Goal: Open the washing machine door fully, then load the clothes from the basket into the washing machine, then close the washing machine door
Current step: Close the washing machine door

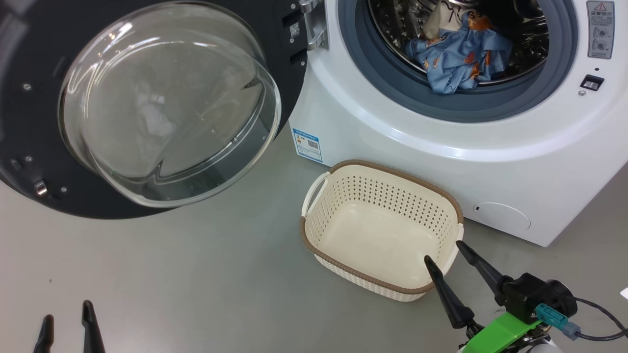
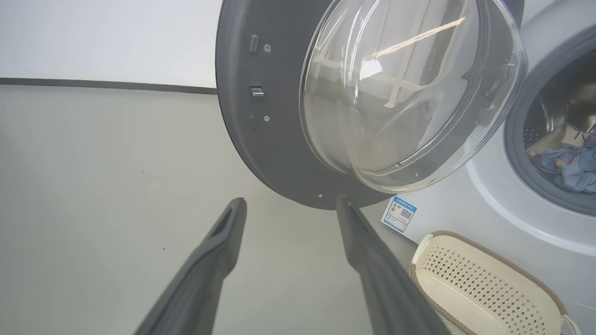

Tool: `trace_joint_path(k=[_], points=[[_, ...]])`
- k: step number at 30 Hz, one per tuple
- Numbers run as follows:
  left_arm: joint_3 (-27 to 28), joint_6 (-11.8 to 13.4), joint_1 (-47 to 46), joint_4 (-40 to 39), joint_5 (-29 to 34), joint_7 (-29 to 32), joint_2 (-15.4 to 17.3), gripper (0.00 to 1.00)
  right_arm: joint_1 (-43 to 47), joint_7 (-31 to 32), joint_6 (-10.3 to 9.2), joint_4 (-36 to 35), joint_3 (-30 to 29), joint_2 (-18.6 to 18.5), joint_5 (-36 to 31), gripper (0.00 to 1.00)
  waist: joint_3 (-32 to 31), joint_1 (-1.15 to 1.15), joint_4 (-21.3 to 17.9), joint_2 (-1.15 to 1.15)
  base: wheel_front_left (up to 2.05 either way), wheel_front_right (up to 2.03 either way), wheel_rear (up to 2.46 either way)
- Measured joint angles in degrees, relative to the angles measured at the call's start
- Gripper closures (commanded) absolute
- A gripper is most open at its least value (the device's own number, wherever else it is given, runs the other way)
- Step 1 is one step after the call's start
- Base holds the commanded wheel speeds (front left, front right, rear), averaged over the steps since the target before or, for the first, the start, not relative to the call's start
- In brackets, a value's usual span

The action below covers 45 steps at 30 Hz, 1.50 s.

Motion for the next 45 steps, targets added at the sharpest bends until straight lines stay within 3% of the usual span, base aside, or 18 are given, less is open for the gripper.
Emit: trace_joint_path(k=[2,3,4,5,6,7,11,16,21,27,33,36,45], points=[[0.1,0.0,0.0,-0.4,-0.8,0.0,0.0,0.0,0.0,0.0,0.0,0.2,0.2,-0.1,0.0,0.0,0.0,0.0,0.0,0.0,0.0,0.0,0.0],[0.2,0.0,0.0,-0.9,-1.4,0.0,-0.1,0.38,0.0,0.0,0.0,0.2,0.3,-0.1,0.2,0.0,0.0,0.0,0.0,0.0,0.0,0.0,0.0],[0.6,0.0,0.0,-1.5,-1.8,0.0,-0.1,0.63,0.0,0.0,0.0,0.3,0.3,-0.1,0.4,0.0,0.0,0.0,0.0,0.0,0.0,0.0,0.0],[1.1,0.0,-0.1,-2.4,-2.3,0.0,-0.2,0.63,0.0,0.0,0.0,0.3,0.2,-0.1,0.4,0.0,0.1,0.0,0.0,0.0,0.0,0.0,0.0],[1.8,0.0,-0.4,-3.3,-2.7,0.0,-0.2,0.91,0.0,0.0,0.0,0.3,-0.1,-0.1,0.4,0.0,0.1,0.0,0.0,0.0,0.0,0.0,0.0],[2.4,0.0,-0.9,-4.0,-3.1,0.0,-0.1,1.0,0.1,0.0,0.0,0.3,-0.4,-0.1,0.4,0.0,0.2,0.0,-0.1,0.0,0.0,0.0,0.0],[5.2,0.0,-5.4,-6.0,-6.9,0.0,3.7,1.0,0.6,0.0,0.0,0.2,-1.9,0.4,0.4,0.0,0.8,0.0,-0.1,0.0,0.0,0.0,0.0],[7.9,0.0,-14.9,-5.6,-14.1,-0.1,11.9,1.0,3.0,0.0,0.0,-0.6,-4.5,1.2,0.1,0.0,1.8,0.0,-0.4,0.0,0.0,0.0,0.0],[9.9,0.0,-24.1,0.7,-22.0,-0.1,20.5,1.0,3.6,0.0,0.0,-1.9,-5.1,2.0,-0.8,0.0,2.7,0.0,-1.7,0.0,0.0,0.0,0.0],[10.7,0.0,-33.9,11.8,-31.1,-0.1,27.3,1.0,3.3,0.0,0.0,-2.5,-5.1,1.9,-1.4,0.0,4.9,0.0,-4.3,0.0,0.0,0.0,0.0],[9.5,0.0,-41.0,21.7,-38.8,-0.1,31.9,1.0,1.1,0.0,0.0,-2.8,-4.4,1.9,-1.8,0.0,7.6,0.0,-6.7,0.0,0.0,0.0,0.0],[5.7,0.0,-42.6,26.6,-42.5,0.1,34.7,1.0,0.6,0.0,0.0,-2.8,-3.7,1.9,-1.9,0.0,8.9,0.0,-8.0,0.0,0.0,0.0,0.0],[-0.9,0.0,-45.5,34.2,-55.6,11.3,41.9,1.0,-0.2,0.0,0.0,-2.8,-2.0,2.2,-2.4,0.0,12.9,0.0,-10.8,0.0,0.0,0.0,0.0]])
